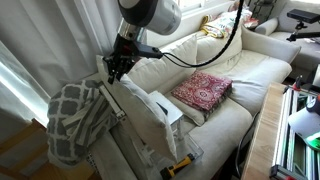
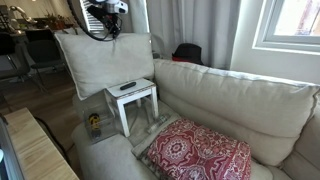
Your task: Uncover the remote, then place it throw blanket
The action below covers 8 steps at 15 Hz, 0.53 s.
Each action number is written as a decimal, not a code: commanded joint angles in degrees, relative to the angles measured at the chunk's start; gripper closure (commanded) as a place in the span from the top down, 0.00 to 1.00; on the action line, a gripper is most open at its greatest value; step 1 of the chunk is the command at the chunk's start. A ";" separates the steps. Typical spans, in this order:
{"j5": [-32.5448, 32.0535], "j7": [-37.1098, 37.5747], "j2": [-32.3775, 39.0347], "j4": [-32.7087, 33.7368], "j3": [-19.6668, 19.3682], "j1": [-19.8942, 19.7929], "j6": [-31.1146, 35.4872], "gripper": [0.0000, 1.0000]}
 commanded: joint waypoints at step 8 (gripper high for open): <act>-10.38 2.66 -2.82 0.97 -3.44 1.36 -9.08 1.00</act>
